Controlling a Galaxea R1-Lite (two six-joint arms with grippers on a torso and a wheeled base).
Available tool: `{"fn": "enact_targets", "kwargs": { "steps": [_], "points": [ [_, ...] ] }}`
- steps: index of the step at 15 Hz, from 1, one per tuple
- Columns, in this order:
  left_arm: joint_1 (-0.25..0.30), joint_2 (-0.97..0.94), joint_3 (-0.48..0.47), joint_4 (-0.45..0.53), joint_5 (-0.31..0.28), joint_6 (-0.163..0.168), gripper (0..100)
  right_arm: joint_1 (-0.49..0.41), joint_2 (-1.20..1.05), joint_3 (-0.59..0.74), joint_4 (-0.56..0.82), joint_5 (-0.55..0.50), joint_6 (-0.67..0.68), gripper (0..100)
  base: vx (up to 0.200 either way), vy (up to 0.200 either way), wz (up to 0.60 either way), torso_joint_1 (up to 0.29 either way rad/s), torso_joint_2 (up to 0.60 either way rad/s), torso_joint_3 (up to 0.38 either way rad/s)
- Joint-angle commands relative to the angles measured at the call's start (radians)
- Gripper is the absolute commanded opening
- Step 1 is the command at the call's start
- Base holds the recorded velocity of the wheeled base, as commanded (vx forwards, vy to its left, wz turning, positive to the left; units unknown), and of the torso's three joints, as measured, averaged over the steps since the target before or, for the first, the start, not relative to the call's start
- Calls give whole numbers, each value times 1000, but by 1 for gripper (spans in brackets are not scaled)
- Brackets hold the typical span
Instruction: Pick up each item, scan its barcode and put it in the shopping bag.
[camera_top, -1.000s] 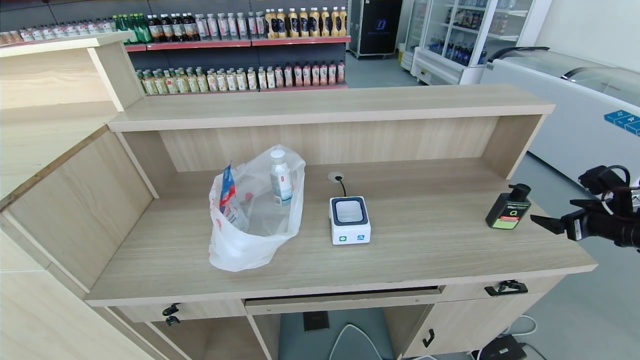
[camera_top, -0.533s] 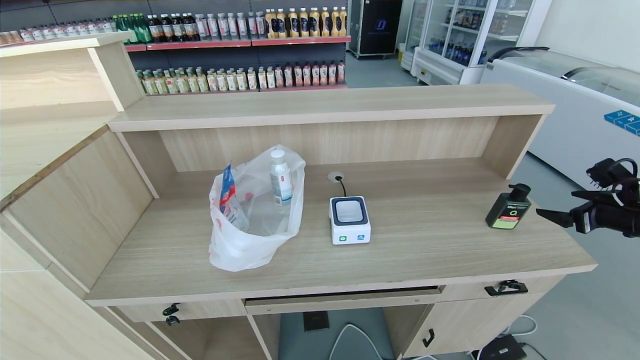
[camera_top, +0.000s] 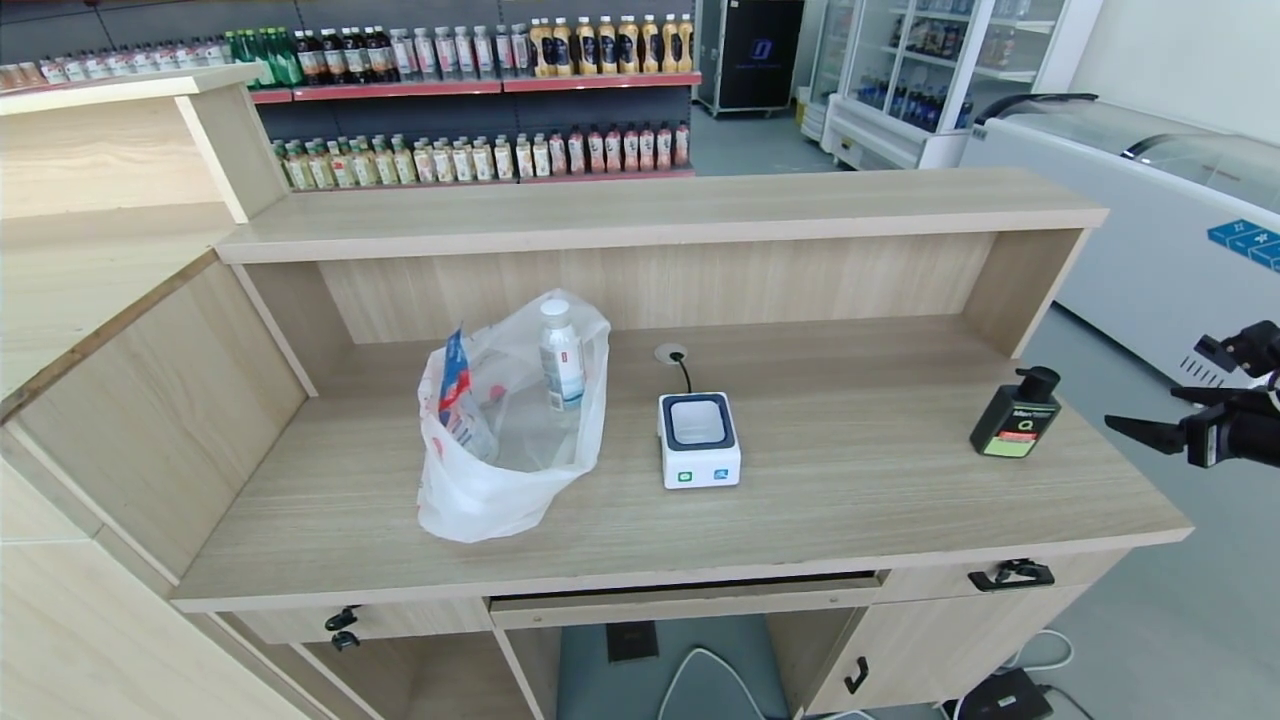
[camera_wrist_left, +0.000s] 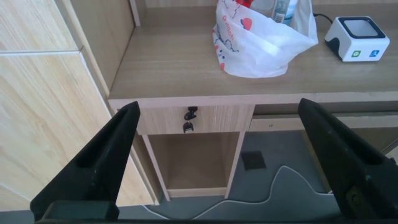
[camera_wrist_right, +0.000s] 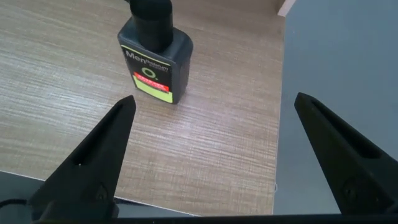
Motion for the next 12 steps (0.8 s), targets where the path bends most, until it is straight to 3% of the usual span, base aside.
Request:
{"fn": "enact_targets", "kwargs": {
  "steps": [1,12],
  "points": [
    [0,0,0,0,0,0,100,5,43,-35,1,6,4,100,0,0,0,0,0,0],
    [0,0,0,0,0,0,100,106,183,-189,35,25,57,100,0,0,0,0,0,0]
  ]
}}
